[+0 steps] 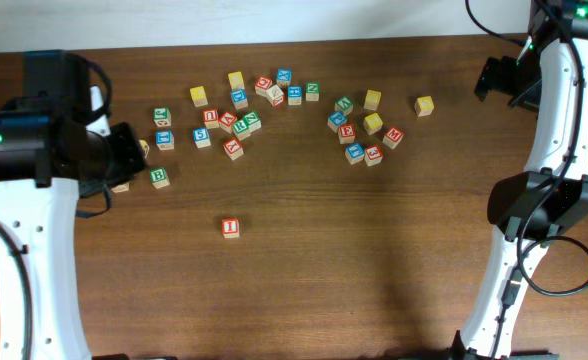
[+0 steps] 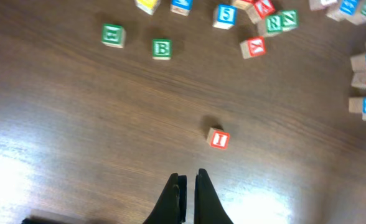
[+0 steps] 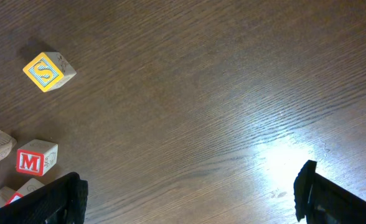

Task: Spell out ICRA

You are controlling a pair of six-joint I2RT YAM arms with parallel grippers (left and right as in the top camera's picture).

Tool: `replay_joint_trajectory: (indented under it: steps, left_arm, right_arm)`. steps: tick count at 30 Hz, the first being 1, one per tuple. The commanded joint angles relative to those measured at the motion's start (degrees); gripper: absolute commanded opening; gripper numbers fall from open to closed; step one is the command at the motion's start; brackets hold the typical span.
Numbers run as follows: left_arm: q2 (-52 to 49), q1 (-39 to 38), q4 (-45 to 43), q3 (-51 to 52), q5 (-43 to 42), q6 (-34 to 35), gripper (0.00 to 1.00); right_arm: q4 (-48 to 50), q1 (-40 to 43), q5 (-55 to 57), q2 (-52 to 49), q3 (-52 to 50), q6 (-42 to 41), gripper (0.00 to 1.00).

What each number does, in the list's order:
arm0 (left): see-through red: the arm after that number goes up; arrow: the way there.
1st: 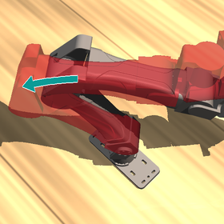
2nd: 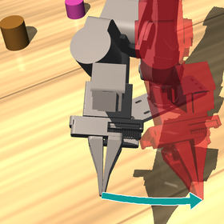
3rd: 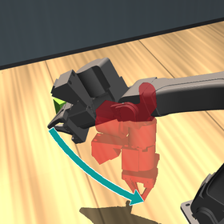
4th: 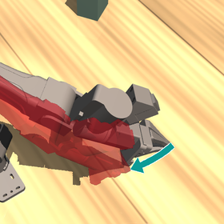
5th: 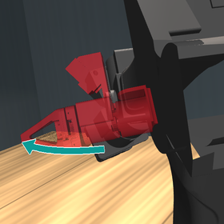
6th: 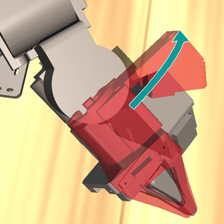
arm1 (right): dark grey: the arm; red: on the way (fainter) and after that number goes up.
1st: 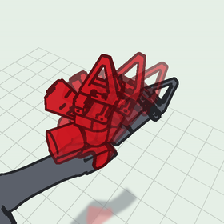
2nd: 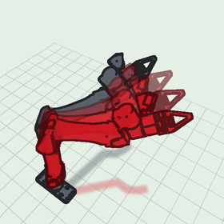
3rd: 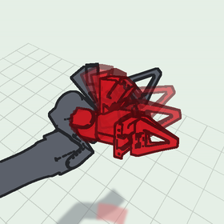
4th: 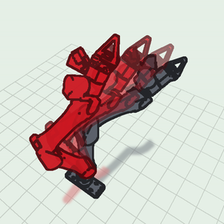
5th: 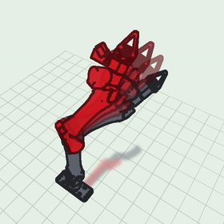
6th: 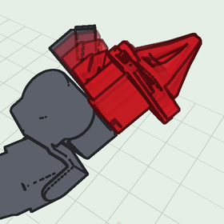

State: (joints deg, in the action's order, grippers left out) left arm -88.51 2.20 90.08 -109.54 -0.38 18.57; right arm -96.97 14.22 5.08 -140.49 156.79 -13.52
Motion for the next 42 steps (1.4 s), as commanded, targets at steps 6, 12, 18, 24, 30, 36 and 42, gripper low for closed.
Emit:
replay_joint_trajectory:
  steps: [6,12,18,24,30,36,42]
  left_arm:
    - [0.09,-3.58,0.52,-1.2,-1.88,-0.85,0.17]
    - [0.07,-3.58,-0.61,-1.25,-5.77,-0.02,0.03]
    - [-9.62,-3.54,0.5,-19.12,-8.83,-0.26,0.0]
    - [-26.14,-5.31,-2.51,-39.89,-9.44,-5.46,0.02]
    - [-36.98,-5.7,-13.42,-41.42,-8.61,-8.61,0.06]
    - [-43.36,-8.63,-22.47,-41.42,-0.17,-13.18,0.08]
    - [-48.54,-12.22,-29.79,-41.42,4.74,-13.55,0.11]
  right_arm:
    - [-0.13,-0.31,-0.09,0.59,-0.26,-0.5,0.98]
    - [-0.13,-0.33,-0.09,0.59,-0.26,-0.5,0.98]
    - [-0.13,-0.31,-0.09,0.59,-0.26,-0.5,0.98]
    - [-0.13,-0.33,-0.09,0.59,-0.26,-0.5,0.98]
    - [-0.13,-0.33,-0.09,0.59,-0.26,-0.5,0.98]
    - [-0.13,-0.33,-0.09,0.59,-0.26,-0.5,0.99]
    - [-0.13,-0.33,-0.09,0.59,-0.26,-0.5,0.98]
